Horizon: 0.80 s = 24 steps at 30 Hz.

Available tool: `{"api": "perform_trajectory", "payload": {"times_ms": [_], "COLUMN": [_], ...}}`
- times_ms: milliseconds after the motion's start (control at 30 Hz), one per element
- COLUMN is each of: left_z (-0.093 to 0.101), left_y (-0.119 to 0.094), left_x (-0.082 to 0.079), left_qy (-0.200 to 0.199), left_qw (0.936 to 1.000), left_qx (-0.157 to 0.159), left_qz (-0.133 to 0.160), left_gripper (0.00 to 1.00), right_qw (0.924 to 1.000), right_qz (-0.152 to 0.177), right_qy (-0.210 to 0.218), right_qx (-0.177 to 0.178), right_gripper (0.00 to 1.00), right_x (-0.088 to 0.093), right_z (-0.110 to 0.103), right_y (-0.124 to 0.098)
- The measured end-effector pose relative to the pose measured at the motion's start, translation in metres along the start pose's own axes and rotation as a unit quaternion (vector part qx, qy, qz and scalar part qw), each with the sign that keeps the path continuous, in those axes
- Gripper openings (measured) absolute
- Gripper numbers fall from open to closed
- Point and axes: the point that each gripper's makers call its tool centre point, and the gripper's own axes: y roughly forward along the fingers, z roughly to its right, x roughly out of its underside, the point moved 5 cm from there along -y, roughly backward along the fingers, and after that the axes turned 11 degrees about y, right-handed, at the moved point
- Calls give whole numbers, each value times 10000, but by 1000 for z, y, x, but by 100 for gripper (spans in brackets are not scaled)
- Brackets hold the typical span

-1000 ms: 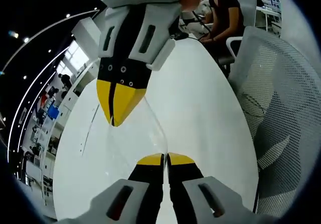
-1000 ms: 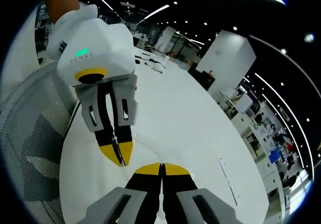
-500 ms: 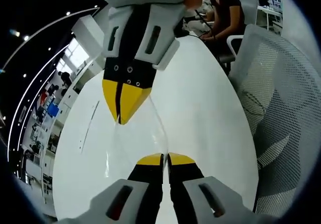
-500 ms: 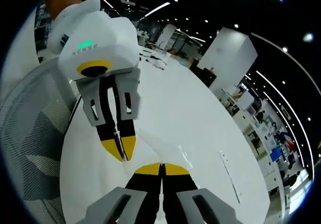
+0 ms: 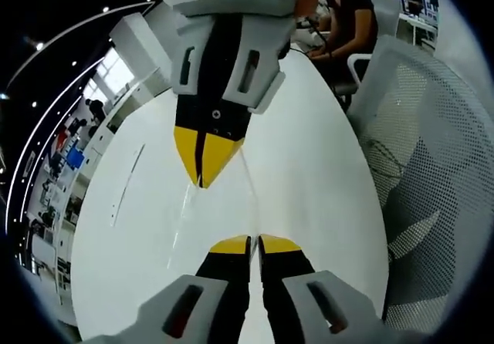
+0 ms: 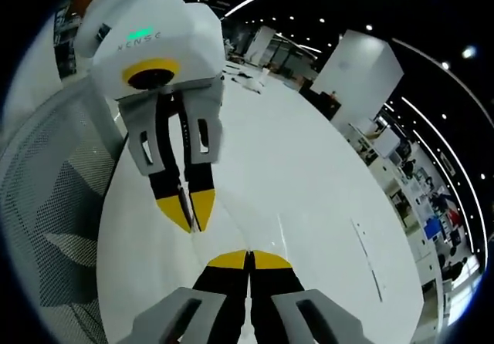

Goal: Open the resealable bag by pulling the two sides of the seal apart until the entire bag opening is separated and visibly accessible.

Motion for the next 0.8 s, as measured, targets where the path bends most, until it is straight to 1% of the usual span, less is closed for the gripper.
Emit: {"api": "perform_trajectory", "payload": {"times_ms": [100, 300, 433, 500, 567, 667, 800], "left_z": [1, 2, 3, 3, 4, 6, 9], "left_y": [-3, -8, -13, -14, -15, -17, -19], "left_x": [1, 4, 5, 7, 9, 12, 17], "left_qy": [-145, -179, -249, -431, -485, -510, -696], "left_qw": [9998, 9995, 9988, 9981, 9974, 9971, 9956], "left_qx": [-68, -223, -339, -375, -464, -510, -580], "left_qz": [99, 163, 269, 237, 279, 253, 225], "left_gripper": [5, 16, 18, 18, 19, 20, 22], "right_qw": [10000, 9998, 9998, 9998, 9997, 9996, 9995], "right_qz": [-40, -133, -195, -199, -221, -280, -313], "right_qy": [71, 120, 98, 95, 82, 66, 10], "right_qx": [9, 7, 19, 25, 24, 9, 71], "right_gripper": [0, 0, 0, 0, 0, 0, 0], "right_x": [4, 9, 11, 12, 14, 19, 23], "right_z": [0, -1, -2, -2, -3, -4, -2], "right_y": [0, 7, 11, 13, 15, 18, 21]}}
